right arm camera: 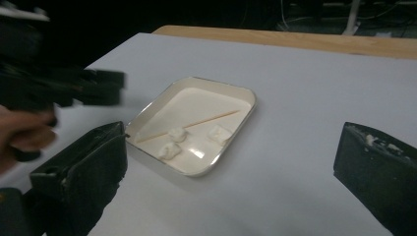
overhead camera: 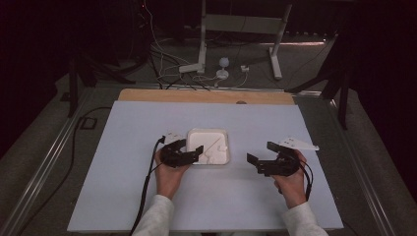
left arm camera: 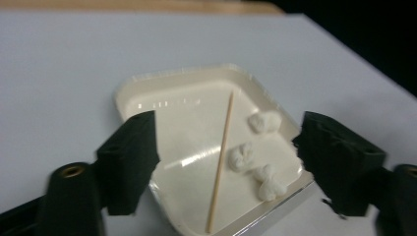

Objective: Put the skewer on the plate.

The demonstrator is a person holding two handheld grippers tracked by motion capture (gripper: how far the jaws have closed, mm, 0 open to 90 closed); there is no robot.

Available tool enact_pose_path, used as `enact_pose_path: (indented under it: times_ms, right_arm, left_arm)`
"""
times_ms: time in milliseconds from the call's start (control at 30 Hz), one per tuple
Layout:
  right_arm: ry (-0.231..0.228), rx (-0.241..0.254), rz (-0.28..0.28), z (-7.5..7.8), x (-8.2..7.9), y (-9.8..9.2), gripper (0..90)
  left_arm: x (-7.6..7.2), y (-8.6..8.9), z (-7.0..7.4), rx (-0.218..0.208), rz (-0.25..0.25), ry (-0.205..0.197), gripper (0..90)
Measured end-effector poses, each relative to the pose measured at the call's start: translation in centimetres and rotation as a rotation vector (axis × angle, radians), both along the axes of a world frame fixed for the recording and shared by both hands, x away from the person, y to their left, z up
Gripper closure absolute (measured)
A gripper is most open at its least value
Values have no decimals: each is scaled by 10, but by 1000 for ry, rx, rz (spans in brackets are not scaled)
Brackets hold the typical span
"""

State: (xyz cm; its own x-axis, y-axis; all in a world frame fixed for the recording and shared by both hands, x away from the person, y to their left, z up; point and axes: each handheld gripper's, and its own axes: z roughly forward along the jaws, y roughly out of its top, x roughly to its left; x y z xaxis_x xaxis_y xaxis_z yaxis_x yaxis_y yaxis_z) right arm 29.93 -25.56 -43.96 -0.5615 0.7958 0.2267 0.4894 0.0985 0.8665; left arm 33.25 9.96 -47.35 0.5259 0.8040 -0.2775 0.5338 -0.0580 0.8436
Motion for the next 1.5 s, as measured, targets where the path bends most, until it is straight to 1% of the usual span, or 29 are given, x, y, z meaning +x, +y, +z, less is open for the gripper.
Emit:
enact_pose_path:
  times_ms: [33,100,167,300,400,500,567,633,667,700,767,833,900,967,1033,1167,1300,1367,1433,1500]
  right_arm:
    - [-5,-5,-3,0,-1,-2,0]
    - [-17,-10,-10,0,-3,-6,0]
    - [-30,-16,-17,-2,-5,-10,0]
    - [-53,-23,-34,-6,-11,-21,0]
    - [-61,-23,-43,-11,-15,-29,0]
    - [-66,-34,-53,-16,-19,-36,0]
    - [-76,-43,-57,-18,-21,-40,0]
    - [-81,-39,-64,-20,-23,-44,0]
    - [-85,-37,-67,-22,-24,-46,0]
    - [-88,-39,-73,-23,-25,-49,0]
    - [-93,-35,-84,-25,-26,-53,0]
    - [-94,-37,-94,-27,-27,-56,0]
    - [-96,-45,-101,-30,-28,-57,0]
    - [-94,-46,-106,-32,-28,-57,0]
    - [-99,-52,-107,-33,-29,-56,0]
    - [-110,-61,-99,-34,-33,-56,0]
    - [-112,-54,-105,-34,-35,-58,0]
    - [-113,-58,-110,-35,-35,-59,0]
    - [-105,-57,-115,-36,-34,-61,0]
    - [-93,-50,-121,-38,-34,-63,0]
  left_arm:
    - [-4,6,5,-8,-2,-16,170]
    - [-11,19,15,-21,-2,-51,154]
    - [-19,33,23,-37,-6,-76,106]
    - [-34,56,34,-22,5,-131,19]
    - [-43,71,36,-10,18,-168,8]
    - [-51,84,35,4,28,-201,5]
    - [-56,91,34,11,32,-214,5]
    - [-61,97,32,23,42,-228,5]
    - [-63,99,31,36,46,-233,5]
    - [-64,102,30,42,48,-229,5]
    - [-67,107,26,45,55,-228,4]
    - [-70,112,23,40,67,-228,4]
    - [-73,116,20,22,83,-236,4]
    - [-73,119,18,26,87,-230,4]
    - [-75,122,16,33,91,-235,4]
    - [-79,129,13,29,110,-245,4]
    - [-81,134,12,32,129,-249,4]
    - [-82,136,11,24,137,-252,4]
    - [-82,137,11,31,144,-250,4]
    - [-81,137,10,27,145,-243,4]
